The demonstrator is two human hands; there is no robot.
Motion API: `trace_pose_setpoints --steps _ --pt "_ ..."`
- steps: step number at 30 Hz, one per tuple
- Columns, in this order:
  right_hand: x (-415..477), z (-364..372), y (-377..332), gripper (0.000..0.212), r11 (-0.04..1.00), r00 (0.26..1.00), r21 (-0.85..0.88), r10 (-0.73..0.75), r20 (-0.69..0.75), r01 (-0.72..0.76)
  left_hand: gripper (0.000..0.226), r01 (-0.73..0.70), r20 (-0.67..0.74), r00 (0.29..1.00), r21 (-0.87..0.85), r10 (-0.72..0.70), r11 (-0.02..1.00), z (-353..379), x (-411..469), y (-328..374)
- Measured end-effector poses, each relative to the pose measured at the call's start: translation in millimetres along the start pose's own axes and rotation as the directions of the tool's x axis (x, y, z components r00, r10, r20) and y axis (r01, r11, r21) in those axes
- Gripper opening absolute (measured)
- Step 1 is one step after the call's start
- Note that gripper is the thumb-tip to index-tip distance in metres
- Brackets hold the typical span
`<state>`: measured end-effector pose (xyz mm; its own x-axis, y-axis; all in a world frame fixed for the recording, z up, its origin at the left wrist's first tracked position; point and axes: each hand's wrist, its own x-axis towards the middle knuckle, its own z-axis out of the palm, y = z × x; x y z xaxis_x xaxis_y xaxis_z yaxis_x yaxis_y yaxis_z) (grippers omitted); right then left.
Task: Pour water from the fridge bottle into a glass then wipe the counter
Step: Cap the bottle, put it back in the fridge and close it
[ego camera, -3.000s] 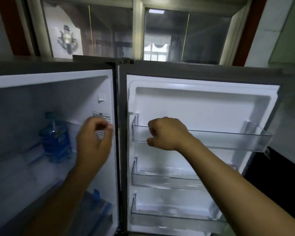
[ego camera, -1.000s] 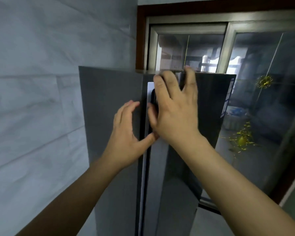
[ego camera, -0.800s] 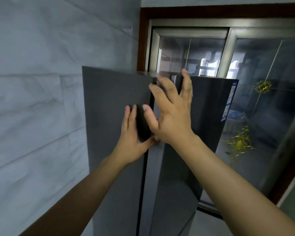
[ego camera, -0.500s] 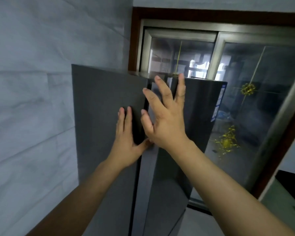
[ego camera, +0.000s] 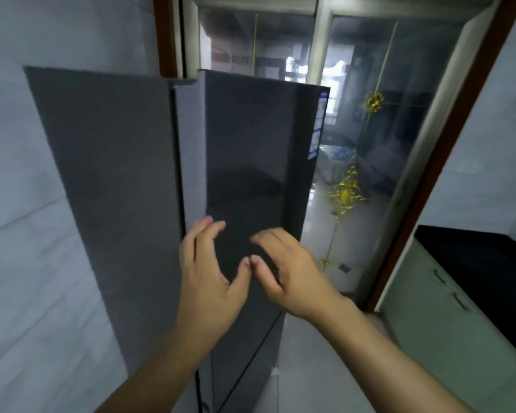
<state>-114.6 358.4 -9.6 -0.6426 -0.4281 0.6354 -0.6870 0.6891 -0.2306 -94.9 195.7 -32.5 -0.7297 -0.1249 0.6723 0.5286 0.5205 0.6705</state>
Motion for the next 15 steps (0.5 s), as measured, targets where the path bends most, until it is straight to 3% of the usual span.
trace_pose_setpoints --steps 3,6,11,15 --pt "-67.8 -31.1 29.2 0.025 0.969 0.972 -0.122 0.224 0.078 -0.213 0.052 -0.007 0.201 0.98 0.028 0.001 1.0 38.4 -20.1 23.5" --pt "-149.3 -71.0 56.5 0.028 0.867 0.871 -0.241 0.474 0.129 -0.436 0.051 0.0 0.465 0.885 0.074 -0.035 0.997 92.2 -48.2 50.3" --pt "-302.4 -161.6 89.0 0.036 0.569 0.574 -0.454 0.806 0.142 -0.686 0.065 -0.067 0.724 0.686 0.161 -0.072 0.985 202.4 -114.4 116.3" --pt "-423.0 -242.7 93.2 0.034 0.32 0.355 -0.53 0.934 0.039 -0.785 0.061 -0.223 0.85 0.527 0.138 0.0 0.965 293.6 -183.4 184.5"
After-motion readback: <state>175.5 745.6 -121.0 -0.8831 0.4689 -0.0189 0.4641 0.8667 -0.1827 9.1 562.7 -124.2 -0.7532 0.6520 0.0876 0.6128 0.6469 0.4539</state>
